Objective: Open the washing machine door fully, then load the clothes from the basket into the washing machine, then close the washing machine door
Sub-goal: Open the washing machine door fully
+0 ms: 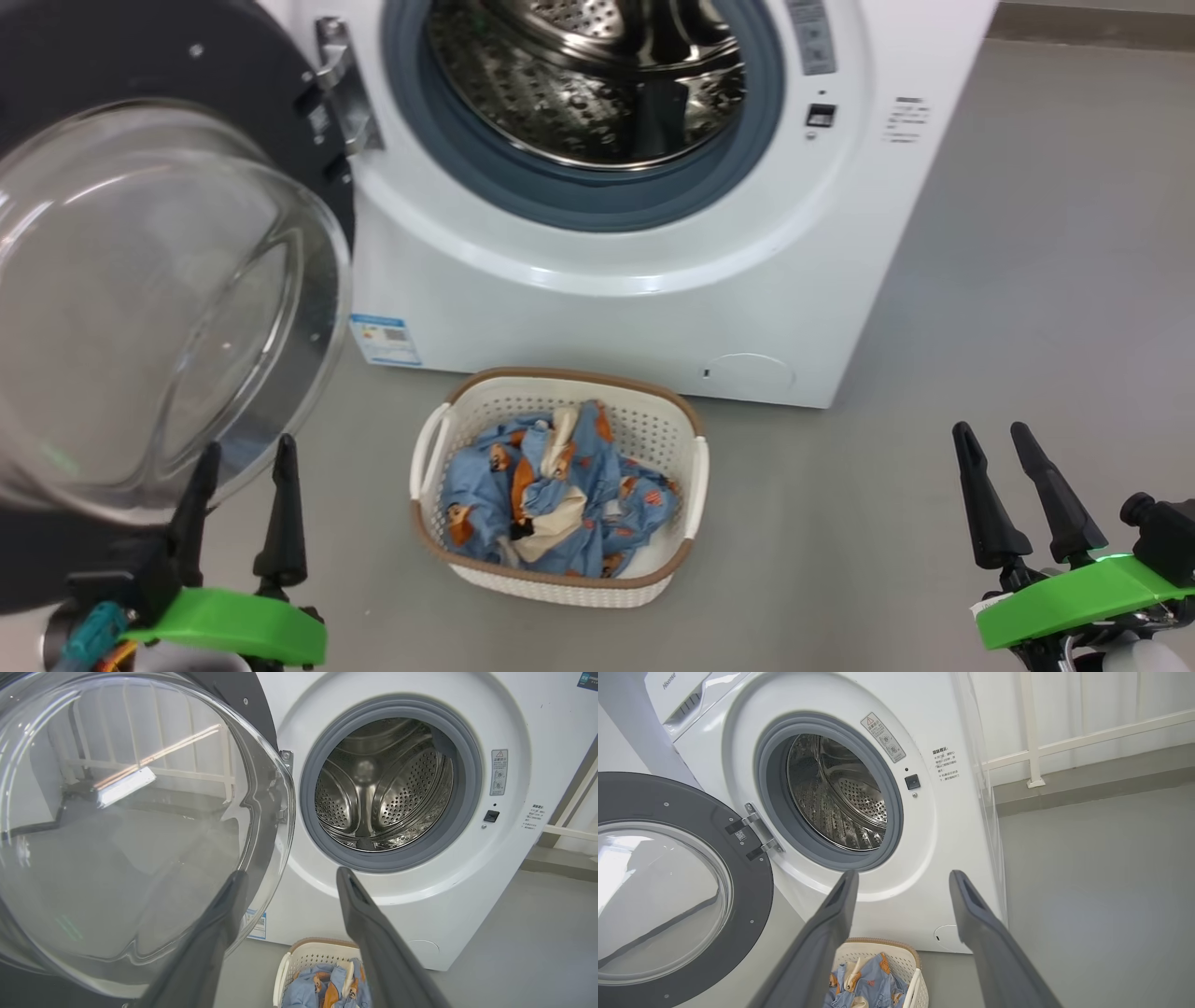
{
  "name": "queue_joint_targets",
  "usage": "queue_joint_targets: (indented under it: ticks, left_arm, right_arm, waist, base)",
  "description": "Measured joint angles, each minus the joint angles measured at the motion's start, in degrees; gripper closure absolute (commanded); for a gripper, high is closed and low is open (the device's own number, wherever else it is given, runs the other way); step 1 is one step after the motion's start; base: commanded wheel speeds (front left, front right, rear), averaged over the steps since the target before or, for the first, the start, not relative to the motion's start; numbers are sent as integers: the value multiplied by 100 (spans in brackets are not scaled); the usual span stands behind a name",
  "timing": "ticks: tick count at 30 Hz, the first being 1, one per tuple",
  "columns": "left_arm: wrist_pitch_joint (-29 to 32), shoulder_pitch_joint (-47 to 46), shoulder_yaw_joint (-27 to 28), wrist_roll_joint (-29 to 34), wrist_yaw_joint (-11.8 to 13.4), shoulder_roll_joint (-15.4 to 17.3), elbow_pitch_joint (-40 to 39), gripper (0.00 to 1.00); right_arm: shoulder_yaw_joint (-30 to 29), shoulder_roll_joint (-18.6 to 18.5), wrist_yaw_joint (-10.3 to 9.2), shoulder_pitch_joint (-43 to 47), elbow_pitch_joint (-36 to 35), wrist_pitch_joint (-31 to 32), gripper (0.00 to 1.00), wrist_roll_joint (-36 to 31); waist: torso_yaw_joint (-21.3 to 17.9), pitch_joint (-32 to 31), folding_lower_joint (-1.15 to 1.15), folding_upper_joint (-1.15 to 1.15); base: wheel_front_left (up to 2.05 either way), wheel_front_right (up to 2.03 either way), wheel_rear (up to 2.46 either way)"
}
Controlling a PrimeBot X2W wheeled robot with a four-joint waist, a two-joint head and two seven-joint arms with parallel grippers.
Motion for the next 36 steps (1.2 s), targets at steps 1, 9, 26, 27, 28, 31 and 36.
queue_joint_targets:
  ticks: [1, 9, 26, 27, 28, 31, 36]
  left_arm:
    - [-32, 24, 1, -5, 0, -32, 23, 0]
    - [-191, 77, -86, 110, 0, -108, 109, 0]
    - [-292, 375, 143, 472, -4, -417, 236, 0]
    - [-292, 379, 160, 505, -7, -448, 234, 0]
    - [-292, 397, 189, 525, -10, -476, 233, 0]
    - [-292, 543, 305, 604, -54, -511, 234, 0]
    - [-292, 600, 419, 750, -160, -633, 225, 0]
  right_arm:
    - [0, -8, 0, 0, -1, 0, 0, -5]
    - [-21, -52, 0, -1, 0, 0, 0, -66]
    - [-36, -214, 0, 0, 38, 0, 0, -300]
    - [-36, -214, 0, 0, 40, 0, 0, -301]
    - [-42, -214, 0, 0, 43, 0, 0, -304]
    - [-83, -210, 0, 2, 59, 0, 0, -380]
    - [-197, -205, 0, 6, 83, 0, 0, -450]
  waist:
    - [-54, -14, 0, 0]
    - [-437, -60, 0, 0]
    - [-910, -205, 0, 0]
    - [-918, -218, 0, 0]
    - [-925, -233, 0, 0]
    - [-939, -270, 0, 0]
    - [-908, -283, 0, 0]
  base:
    - [0, 0, 0]
    - [0, 0, 0]
    - [0, 0, 0]
    - [0, 0, 0]
    - [0, 0, 0]
    - [0, 0, 0]
    - [0, 0, 0]
